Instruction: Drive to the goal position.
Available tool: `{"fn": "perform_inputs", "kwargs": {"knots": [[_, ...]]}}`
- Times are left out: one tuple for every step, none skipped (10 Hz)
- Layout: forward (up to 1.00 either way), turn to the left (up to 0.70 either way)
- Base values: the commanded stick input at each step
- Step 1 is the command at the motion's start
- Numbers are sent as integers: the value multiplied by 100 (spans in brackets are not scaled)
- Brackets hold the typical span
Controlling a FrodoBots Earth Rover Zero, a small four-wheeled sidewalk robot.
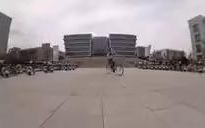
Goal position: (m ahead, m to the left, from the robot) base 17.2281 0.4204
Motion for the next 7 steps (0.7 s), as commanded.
{"fn": "perform_inputs", "kwargs": {"knots": [[70,1],[70,2],[70,1],[70,2],[70,1],[70,2],[70,1]]}}
